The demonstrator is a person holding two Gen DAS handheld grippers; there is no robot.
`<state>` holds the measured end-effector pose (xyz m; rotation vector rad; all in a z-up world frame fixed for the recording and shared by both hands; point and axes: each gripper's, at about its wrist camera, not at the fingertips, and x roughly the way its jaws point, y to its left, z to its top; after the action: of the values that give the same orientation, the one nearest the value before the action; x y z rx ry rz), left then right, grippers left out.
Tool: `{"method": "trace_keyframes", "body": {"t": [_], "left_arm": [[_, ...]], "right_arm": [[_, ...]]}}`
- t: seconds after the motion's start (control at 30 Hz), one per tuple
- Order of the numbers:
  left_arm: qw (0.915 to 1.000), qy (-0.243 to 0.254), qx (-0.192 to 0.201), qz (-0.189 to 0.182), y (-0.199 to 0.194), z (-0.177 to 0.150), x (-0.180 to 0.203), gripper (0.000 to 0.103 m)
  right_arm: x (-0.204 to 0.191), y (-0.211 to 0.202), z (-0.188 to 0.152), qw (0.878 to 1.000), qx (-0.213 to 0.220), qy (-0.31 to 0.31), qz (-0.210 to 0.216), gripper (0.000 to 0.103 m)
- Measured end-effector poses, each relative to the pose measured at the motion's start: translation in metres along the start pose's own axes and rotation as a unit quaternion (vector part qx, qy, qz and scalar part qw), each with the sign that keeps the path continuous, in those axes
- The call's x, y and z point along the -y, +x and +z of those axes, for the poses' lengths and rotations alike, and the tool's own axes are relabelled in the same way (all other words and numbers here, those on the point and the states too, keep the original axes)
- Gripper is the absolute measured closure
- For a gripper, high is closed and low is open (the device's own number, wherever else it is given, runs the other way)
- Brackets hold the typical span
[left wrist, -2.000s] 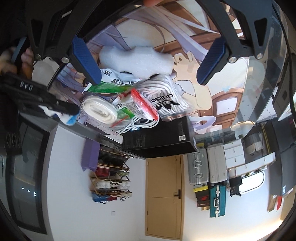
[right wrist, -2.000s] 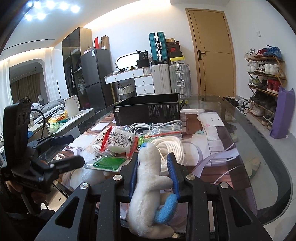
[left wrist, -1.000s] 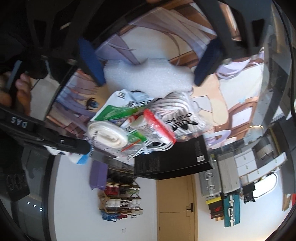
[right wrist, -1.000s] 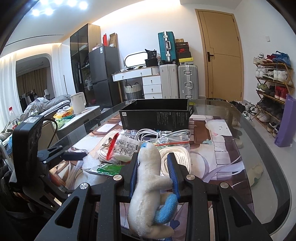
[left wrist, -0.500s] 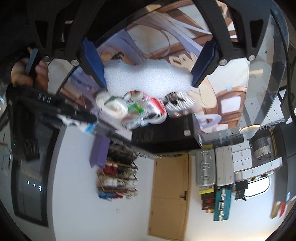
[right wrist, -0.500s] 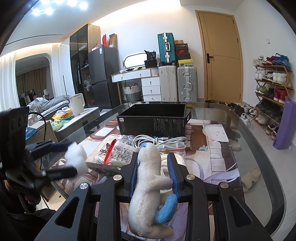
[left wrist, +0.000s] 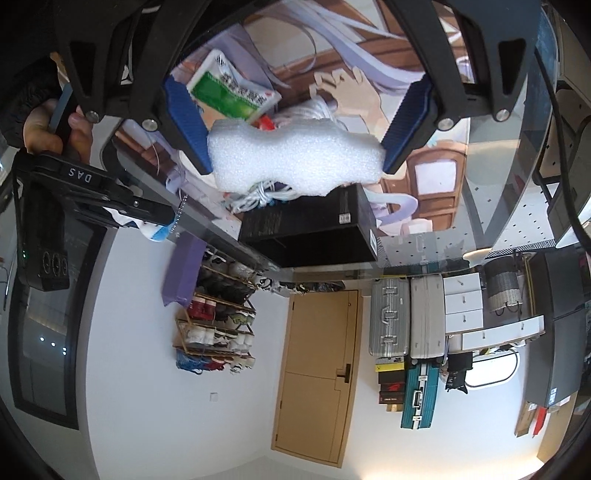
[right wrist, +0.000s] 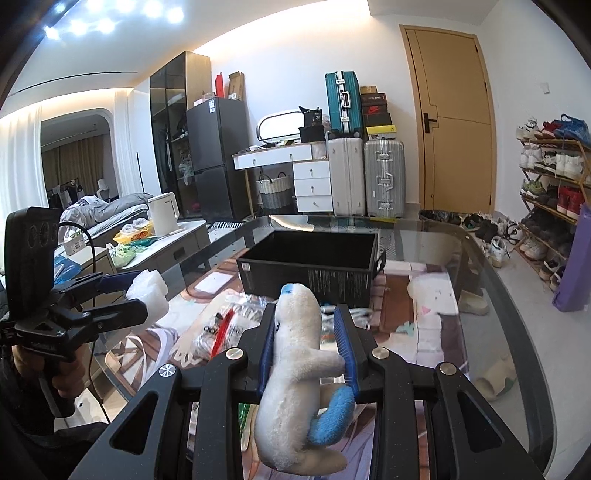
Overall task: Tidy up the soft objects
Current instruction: 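Carry the plush toy and foam block over the black box with both grippers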
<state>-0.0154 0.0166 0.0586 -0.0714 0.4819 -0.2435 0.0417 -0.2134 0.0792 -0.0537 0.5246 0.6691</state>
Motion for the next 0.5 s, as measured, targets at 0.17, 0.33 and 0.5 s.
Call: {"method": "trace_keyframes", "body": {"t": [0.17,0.33,0.5], "left_arm": [[0.9995,-0.003,0.011,0.030,0.009,0.014,-0.004,0.014],[0.9983,-0.014,0.020,0.052,0.020,0.029,-0.012,0.014],[0.9975,-0.013,0.022,0.066,0.032,0.042,-0.014,0.014]], "right_arm": [[0.008,0.003,0.017,1.000,0.008,-0.001,0.014,0.073],[0.014,0.011,0.034,1.000,0.008,-0.006,0.022,0.073],[0.019,0.019,0.049,0.999,0.005,-0.007,0.032,0.073]]}}
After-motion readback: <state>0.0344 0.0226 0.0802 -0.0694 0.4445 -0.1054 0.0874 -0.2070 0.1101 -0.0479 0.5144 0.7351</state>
